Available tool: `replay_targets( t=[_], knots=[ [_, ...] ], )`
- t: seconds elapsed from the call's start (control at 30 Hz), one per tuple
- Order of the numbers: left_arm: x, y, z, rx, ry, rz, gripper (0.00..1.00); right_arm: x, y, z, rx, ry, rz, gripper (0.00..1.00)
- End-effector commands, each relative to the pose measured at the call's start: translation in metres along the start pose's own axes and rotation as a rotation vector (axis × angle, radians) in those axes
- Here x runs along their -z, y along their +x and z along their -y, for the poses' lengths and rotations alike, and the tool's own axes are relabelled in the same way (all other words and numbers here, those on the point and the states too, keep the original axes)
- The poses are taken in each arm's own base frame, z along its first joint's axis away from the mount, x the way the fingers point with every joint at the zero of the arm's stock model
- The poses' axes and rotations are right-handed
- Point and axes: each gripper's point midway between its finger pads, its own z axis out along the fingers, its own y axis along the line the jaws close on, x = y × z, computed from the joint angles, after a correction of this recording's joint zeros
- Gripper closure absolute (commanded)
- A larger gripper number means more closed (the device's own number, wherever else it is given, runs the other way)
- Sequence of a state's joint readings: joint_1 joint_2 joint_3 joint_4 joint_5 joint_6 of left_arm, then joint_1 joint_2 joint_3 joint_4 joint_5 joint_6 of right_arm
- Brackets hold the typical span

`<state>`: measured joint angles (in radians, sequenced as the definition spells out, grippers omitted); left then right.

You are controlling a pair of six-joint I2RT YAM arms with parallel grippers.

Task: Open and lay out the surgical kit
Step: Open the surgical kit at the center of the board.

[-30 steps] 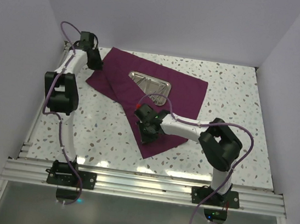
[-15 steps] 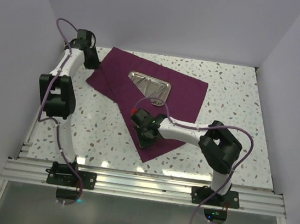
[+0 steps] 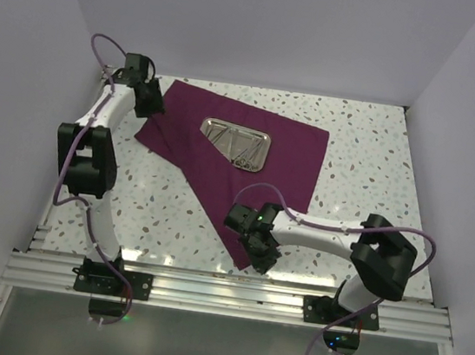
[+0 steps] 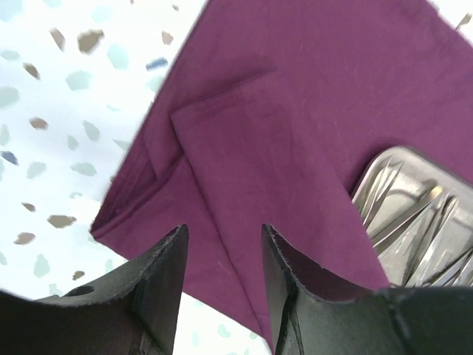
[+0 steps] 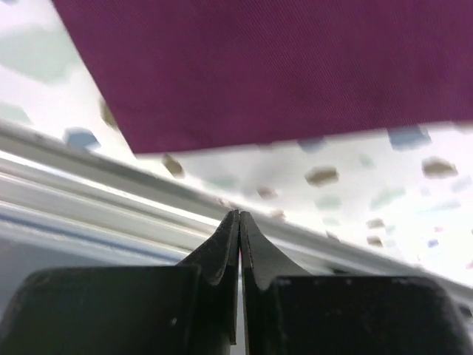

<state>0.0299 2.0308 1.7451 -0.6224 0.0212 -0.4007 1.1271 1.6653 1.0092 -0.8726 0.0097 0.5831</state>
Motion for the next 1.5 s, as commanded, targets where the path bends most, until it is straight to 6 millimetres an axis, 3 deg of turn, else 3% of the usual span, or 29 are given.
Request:
replay_targets(
  t=[0.0, 0.03, 0.07, 0.17, 0.37, 0.4, 0.7, 0.8, 0.9, 0.93, 1.0, 1.1, 1.13, 1.27, 1.37, 1.4, 1.47],
  knots=[
    [0.000, 0.012, 0.001, -0.007, -0.005, 0.011, 0.52, 0.027, 0.012, 0.018, -0.045, 0.046, 0.024, 0.86],
    [0.001, 0.012, 0.002, -0.003, 0.004, 0.024, 0.52, 0.031, 0.008, 0.022, -0.051, 0.072, 0.045, 0.71],
    [0.005, 0.017, 0.001, 0.004, 0.006, 0.024, 0.52, 0.042, -0.007, 0.016, -0.057, 0.058, 0.093, 0.35],
    [0.015, 0.023, 0.001, 0.009, 0.009, 0.034, 0.53, 0.058, -0.045, 0.002, -0.040, 0.059, 0.177, 0.06],
    [0.033, 0.027, 0.002, 0.022, 0.027, 0.048, 0.54, 0.048, -0.093, -0.030, 0.028, 0.029, 0.207, 0.04],
    [0.035, 0.028, 0.002, 0.021, 0.028, 0.049, 0.54, 0.038, -0.098, -0.033, 0.035, 0.034, 0.197, 0.04],
    [0.058, 0.035, 0.002, 0.019, 0.042, 0.055, 0.55, -0.016, -0.109, -0.044, 0.069, 0.025, 0.177, 0.12],
    [0.064, 0.035, -0.001, 0.009, 0.033, 0.053, 0.55, -0.035, -0.104, -0.043, 0.064, 0.026, 0.158, 0.21],
    [0.071, 0.031, -0.002, -0.009, 0.024, 0.066, 0.55, -0.055, -0.090, -0.042, 0.061, 0.010, 0.115, 0.39],
    [0.073, 0.028, -0.002, -0.017, 0.023, 0.073, 0.55, -0.063, -0.079, -0.039, 0.052, 0.008, 0.082, 0.50],
    [0.076, 0.027, -0.001, -0.021, 0.024, 0.074, 0.55, -0.072, -0.072, -0.039, 0.047, -0.003, 0.066, 0.63],
    [0.079, 0.026, -0.001, -0.026, 0.026, 0.080, 0.55, -0.085, -0.054, -0.029, 0.043, 0.018, 0.014, 0.97],
    [0.080, 0.025, -0.001, -0.026, 0.026, 0.083, 0.55, -0.087, -0.047, -0.025, 0.042, 0.030, -0.002, 1.00],
    [0.084, 0.019, 0.002, -0.031, 0.031, 0.095, 0.55, -0.068, -0.035, -0.013, 0.050, 0.065, -0.021, 1.00],
    [0.094, 0.005, 0.000, -0.028, 0.009, 0.131, 0.55, -0.027, -0.028, -0.002, 0.052, 0.082, 0.001, 1.00],
    [0.098, 0.001, 0.003, -0.027, 0.014, 0.140, 0.55, -0.002, -0.021, 0.003, 0.048, 0.075, 0.017, 1.00],
    [0.104, -0.003, 0.003, -0.022, 0.012, 0.153, 0.55, 0.022, -0.011, 0.010, 0.043, 0.072, 0.029, 1.00]
  ],
)
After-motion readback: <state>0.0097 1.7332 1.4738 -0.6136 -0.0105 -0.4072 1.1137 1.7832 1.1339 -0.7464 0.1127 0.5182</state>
